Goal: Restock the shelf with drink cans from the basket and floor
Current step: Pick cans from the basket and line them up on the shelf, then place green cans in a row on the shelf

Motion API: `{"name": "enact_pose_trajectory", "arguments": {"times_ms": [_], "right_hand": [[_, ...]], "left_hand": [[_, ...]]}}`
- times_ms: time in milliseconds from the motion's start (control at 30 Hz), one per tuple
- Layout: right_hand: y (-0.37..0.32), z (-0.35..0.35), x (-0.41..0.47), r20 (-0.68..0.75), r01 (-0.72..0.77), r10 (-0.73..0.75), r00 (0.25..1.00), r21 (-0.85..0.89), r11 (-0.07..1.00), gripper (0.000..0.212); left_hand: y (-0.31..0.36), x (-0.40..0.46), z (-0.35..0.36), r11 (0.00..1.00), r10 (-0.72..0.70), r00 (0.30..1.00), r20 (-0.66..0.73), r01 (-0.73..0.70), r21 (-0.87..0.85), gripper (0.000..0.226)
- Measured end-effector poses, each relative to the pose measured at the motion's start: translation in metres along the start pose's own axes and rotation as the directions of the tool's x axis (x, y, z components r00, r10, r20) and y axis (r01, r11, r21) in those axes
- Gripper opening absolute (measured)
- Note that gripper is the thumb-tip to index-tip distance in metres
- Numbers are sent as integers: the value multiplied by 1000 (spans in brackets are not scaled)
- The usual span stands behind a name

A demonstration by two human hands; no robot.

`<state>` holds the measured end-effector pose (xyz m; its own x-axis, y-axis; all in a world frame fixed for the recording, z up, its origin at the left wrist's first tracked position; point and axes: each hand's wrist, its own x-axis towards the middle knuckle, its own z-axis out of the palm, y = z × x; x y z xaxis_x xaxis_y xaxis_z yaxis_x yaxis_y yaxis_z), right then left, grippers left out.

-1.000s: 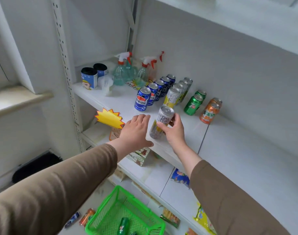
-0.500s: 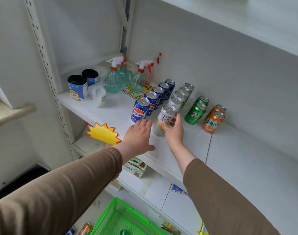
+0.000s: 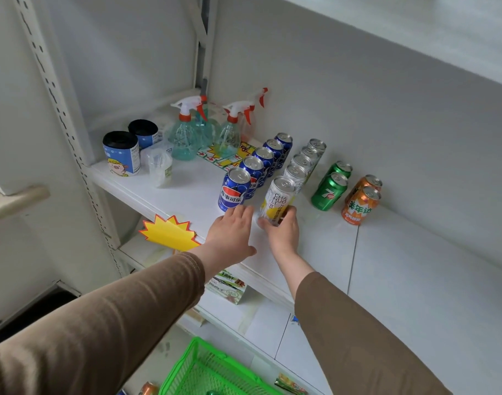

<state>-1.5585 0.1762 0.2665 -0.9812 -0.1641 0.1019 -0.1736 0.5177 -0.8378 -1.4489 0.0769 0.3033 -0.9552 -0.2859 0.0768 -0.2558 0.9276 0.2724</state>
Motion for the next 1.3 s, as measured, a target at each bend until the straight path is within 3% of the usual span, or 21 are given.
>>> {"name": "enact_pose_trajectory", "arguments": {"times_ms": [167, 400, 500, 700, 800, 967, 1167, 1300], "right_hand": [[-3, 4, 5, -57, -26, 24, 998, -35, 999, 63], [-4, -6, 2, -12, -22, 21, 1000, -43, 999, 75], [2, -17, -13, -21, 24, -25, 999, -71, 997, 81], [21, -45, -57, 11, 237, -245, 969, -297, 925, 87], [32, -55, -85, 69, 384, -389, 918, -390, 837, 82], [56, -65, -145, 217, 628, -609, 763, -471, 619, 73], [117, -51, -215, 396, 742, -629, 668, -408, 531, 70], [179, -29, -257, 491, 760, -584, 647, -346, 550, 67]], "left_hand": [[1, 2, 0, 1000, -2, 1000, -2, 2, -1, 100], [4, -2, -2, 999, -44, 999, -5, 44, 11, 102], [8, -12, 0, 998, -67, 998, -9, 67, 17, 104], [16, -53, 14, 993, -106, 993, -58, 108, 43, 101], [17, -83, 25, 991, -107, 988, -114, 115, 70, 101], [14, -139, 53, 991, -84, 985, -150, 99, 95, 104], [4, -221, 118, 988, -131, 983, -125, 140, 68, 104], [-5, -269, 184, 979, -190, 982, -13, 190, 67, 109]]}}
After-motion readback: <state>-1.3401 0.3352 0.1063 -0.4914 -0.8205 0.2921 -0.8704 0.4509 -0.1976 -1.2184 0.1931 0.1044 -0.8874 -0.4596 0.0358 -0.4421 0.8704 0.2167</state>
